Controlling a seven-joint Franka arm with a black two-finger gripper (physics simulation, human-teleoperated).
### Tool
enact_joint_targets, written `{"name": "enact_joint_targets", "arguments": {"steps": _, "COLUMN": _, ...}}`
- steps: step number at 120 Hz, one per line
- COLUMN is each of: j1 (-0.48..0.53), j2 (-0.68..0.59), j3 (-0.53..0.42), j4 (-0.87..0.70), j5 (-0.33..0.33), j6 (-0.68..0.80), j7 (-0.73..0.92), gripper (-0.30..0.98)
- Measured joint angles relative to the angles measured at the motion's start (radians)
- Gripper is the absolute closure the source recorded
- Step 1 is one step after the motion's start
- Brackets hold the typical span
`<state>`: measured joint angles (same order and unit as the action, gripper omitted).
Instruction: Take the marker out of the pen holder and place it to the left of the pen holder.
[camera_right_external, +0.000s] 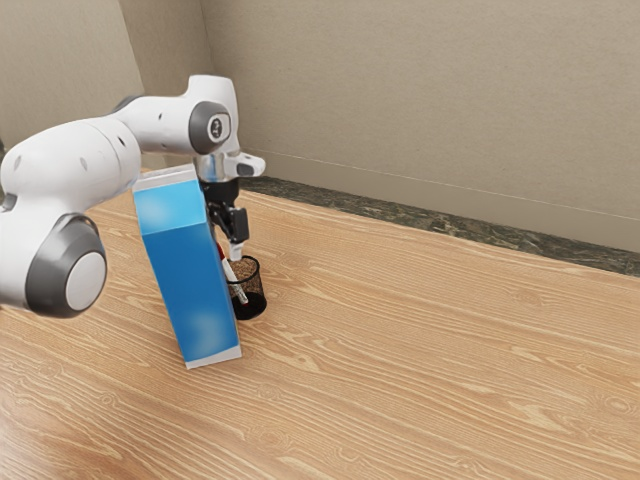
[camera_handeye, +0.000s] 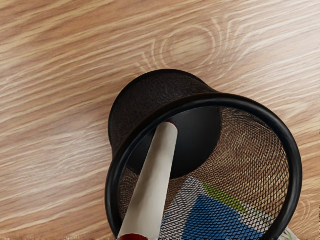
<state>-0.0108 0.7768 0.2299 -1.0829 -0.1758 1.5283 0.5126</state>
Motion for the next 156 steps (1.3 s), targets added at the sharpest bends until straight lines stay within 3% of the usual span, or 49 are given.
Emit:
{"name": "enact_joint_targets", "arguments": {"steps": 28, "j1": -0.001, "j2": -0.007, "j3": 0.000, "j4": -0.019, "j5": -0.001, "j6": 0.001, "j7": -0.022, "gripper": 0.03}}
{"name": "enact_joint_targets", "arguments": {"steps": 56, "j1": -0.004, "j2": -0.009, "j3": 0.011, "j4": -0.019, "j5": 0.008, "j6": 0.001, "j7": -0.008, "gripper": 0.45}}
{"name": "enact_joint_targets", "arguments": {"steps": 77, "j1": -0.006, "j2": -0.009, "j3": 0.015, "j4": -0.019, "j5": 0.011, "j6": 0.001, "j7": 0.001, "gripper": 0.65}}
{"name": "enact_joint_targets", "arguments": {"steps": 110, "j1": -0.013, "j2": -0.015, "j3": 0.021, "j4": -0.019, "j5": 0.026, "j6": 0.007, "j7": 0.010, "gripper": 0.74}}
{"name": "enact_joint_targets", "arguments": {"steps": 156, "j1": -0.043, "j2": -0.067, "j3": 0.027, "j4": -0.002, "j5": 0.082, "j6": 0.016, "j7": 0.010, "gripper": 0.77}}
